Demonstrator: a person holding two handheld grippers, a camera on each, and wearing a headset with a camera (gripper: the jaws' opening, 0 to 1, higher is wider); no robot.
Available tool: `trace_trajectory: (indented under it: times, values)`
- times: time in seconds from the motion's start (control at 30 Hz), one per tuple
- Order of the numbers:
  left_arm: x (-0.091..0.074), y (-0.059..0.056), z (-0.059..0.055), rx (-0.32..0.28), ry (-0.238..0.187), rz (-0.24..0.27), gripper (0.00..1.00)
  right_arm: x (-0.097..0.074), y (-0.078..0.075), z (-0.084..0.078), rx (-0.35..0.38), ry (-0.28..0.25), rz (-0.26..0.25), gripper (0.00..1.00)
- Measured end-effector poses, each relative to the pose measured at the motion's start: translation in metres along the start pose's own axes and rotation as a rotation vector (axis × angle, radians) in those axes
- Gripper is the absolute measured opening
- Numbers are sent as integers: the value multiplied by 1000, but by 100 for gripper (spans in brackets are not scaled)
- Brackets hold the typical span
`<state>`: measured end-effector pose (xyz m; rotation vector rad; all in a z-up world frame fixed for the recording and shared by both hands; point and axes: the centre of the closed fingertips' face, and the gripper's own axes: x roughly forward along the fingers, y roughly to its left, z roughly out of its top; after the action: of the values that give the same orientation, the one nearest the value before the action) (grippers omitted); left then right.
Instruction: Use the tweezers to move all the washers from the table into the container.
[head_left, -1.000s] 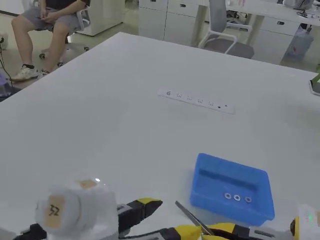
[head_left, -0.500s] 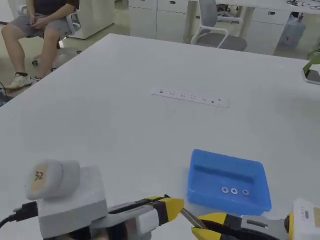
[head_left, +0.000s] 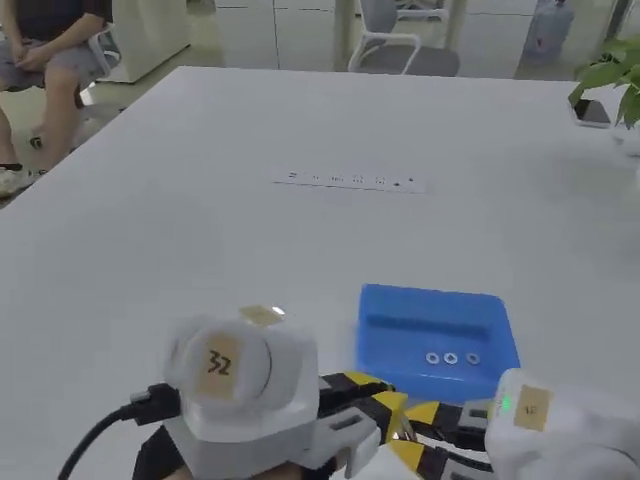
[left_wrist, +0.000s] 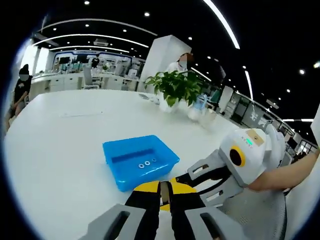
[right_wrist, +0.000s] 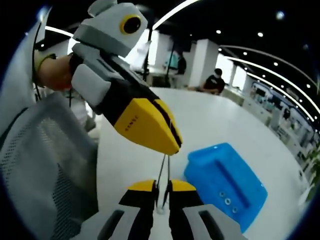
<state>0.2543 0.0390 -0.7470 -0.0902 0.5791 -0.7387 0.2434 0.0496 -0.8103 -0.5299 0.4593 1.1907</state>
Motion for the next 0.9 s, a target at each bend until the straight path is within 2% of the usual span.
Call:
trace_trajectory:
  times: [0.13,0.2,0.23,0.27,0.43,0.63,0.7,0.8,0.9]
  values:
    - [4,1,-6,34,29,-12,2,2,0,-7,16,-17,3,7]
    - [6,0,-10,79,53,-16,2,5,2,-10,24,-25,18,7]
    - [7,-2,-12,145,65,-25,2,6,2,-10,22,-26,21,7]
    - [8,-2,-13,164,71,-25,2,7,3,-11,23,-23,23,7]
    - [11,-6,-14,164,75,-25,2,7,2,-15,23,-15,15,7]
    - [12,-7,-11,130,66,-36,2,4,0,-15,58,-23,7,7]
    - [12,-8,-11,148,70,-39,2,3,0,-15,47,-21,1,7]
    - [14,-9,-15,181,97,-44,2,6,3,-18,47,-11,12,7]
    - [15,-11,-13,192,87,-52,2,4,2,-18,53,-8,6,7]
